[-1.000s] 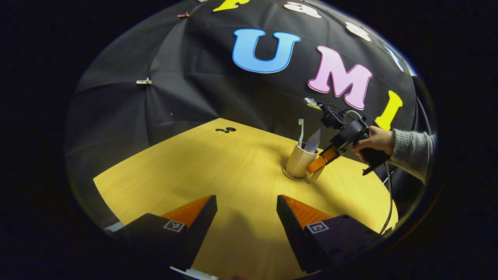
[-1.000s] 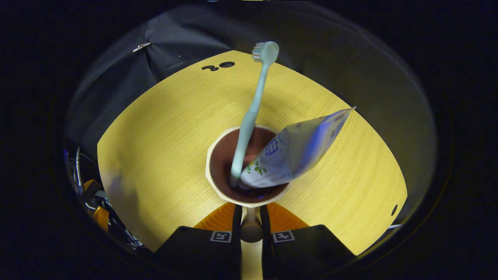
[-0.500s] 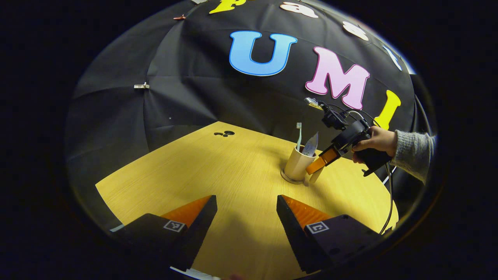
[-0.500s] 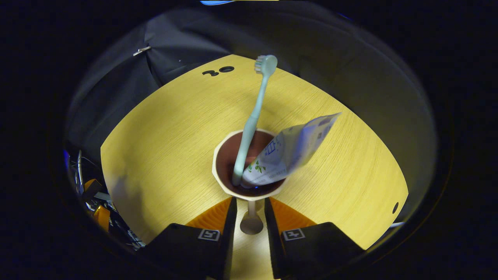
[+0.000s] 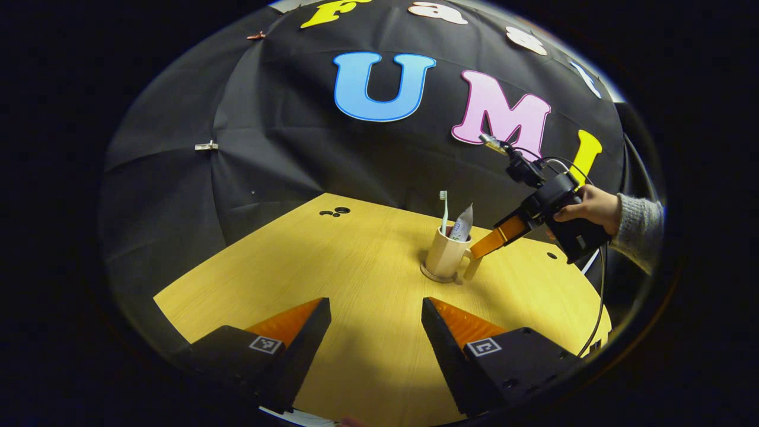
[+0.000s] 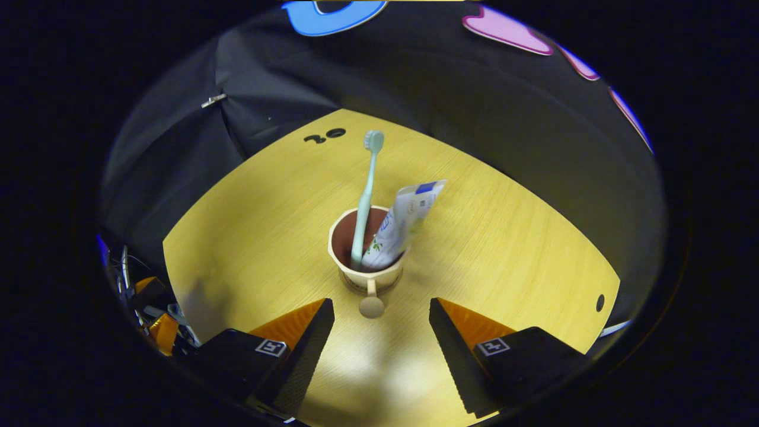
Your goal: Put the toothbrush and toothpaste on the desktop into the cup, then pick up the cup and place it on the coaster on the desktop.
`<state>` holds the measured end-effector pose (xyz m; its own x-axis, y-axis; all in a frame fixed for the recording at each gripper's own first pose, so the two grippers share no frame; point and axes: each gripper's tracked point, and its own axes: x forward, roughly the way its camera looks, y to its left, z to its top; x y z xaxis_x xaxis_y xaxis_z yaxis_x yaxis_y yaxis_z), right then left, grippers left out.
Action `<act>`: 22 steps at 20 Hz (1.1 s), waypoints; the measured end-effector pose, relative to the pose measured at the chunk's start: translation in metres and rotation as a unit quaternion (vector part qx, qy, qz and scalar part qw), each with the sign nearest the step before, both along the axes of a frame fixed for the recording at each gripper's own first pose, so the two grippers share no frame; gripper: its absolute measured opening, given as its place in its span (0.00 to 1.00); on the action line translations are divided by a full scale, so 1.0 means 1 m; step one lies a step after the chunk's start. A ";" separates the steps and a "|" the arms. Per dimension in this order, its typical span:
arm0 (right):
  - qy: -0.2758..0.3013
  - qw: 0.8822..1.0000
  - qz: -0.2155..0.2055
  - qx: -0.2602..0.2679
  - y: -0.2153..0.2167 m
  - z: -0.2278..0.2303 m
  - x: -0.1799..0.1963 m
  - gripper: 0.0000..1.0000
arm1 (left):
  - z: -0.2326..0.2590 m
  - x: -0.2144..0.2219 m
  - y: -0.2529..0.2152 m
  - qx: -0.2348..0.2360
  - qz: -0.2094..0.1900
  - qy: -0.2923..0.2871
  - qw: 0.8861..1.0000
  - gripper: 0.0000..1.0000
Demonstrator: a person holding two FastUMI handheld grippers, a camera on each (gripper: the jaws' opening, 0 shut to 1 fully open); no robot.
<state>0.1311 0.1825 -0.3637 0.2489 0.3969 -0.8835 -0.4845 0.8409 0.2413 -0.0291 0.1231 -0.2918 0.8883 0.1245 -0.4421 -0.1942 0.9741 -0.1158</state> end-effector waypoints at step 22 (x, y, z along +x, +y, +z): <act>-0.193 0.959 -0.180 0.103 -0.107 0.240 -0.114 1.00 | 0.177 0.030 -0.098 0.044 -0.122 -0.067 0.989 0.98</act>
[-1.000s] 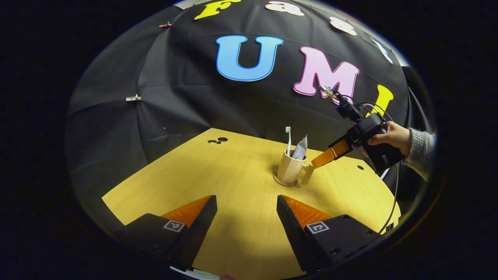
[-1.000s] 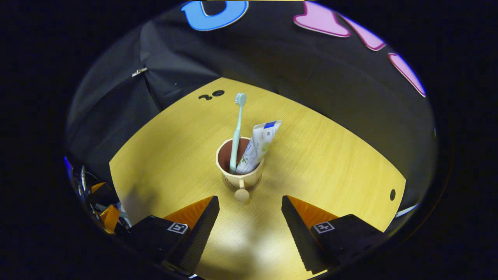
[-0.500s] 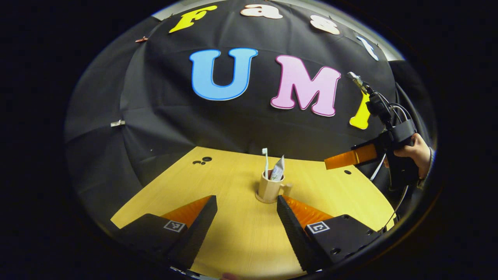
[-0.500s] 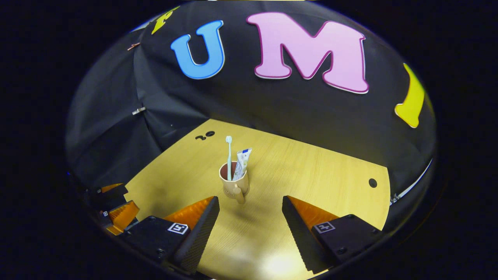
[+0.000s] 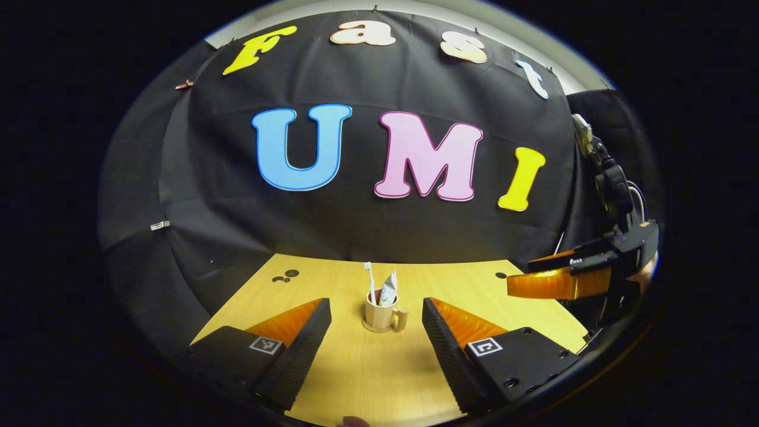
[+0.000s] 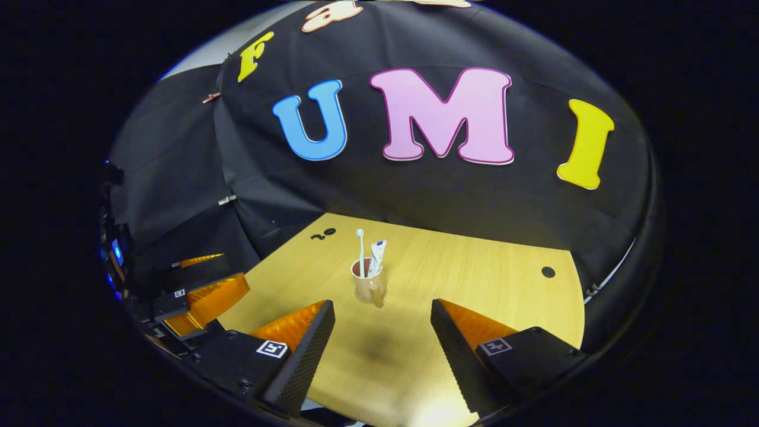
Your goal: Put the toothbrush and toothpaste on the desktop into the cup, then pick up the cup and place it on the coaster on the desktop.
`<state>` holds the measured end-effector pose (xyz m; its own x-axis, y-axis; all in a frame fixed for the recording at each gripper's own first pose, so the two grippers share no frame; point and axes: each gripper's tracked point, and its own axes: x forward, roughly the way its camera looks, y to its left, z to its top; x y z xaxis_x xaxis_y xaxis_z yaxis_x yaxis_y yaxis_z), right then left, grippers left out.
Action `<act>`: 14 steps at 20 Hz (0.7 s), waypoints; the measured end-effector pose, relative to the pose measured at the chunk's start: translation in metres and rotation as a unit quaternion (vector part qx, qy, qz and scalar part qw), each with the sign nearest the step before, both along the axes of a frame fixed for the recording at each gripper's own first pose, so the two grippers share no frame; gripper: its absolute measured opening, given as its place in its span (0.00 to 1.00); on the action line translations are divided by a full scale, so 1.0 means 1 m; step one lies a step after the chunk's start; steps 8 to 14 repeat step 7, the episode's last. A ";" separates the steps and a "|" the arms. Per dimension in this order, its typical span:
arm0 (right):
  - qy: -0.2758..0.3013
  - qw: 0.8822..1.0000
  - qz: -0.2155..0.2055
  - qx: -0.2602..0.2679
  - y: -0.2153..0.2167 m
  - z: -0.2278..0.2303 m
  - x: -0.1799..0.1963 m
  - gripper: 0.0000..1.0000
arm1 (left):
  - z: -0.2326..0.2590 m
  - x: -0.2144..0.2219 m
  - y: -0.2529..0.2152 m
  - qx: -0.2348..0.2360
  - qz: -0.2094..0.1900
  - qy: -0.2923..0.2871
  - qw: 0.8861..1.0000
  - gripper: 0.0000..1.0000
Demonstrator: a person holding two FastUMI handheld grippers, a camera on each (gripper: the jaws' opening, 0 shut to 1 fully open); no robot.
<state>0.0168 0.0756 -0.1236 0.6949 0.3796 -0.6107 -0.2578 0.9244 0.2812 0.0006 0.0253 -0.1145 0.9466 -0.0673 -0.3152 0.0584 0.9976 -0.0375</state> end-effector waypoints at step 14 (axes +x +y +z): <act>-0.055 0.998 -0.040 0.012 -0.008 0.040 -0.027 1.00 | 0.017 -0.023 -0.004 0.018 -0.017 -0.011 1.000 0.98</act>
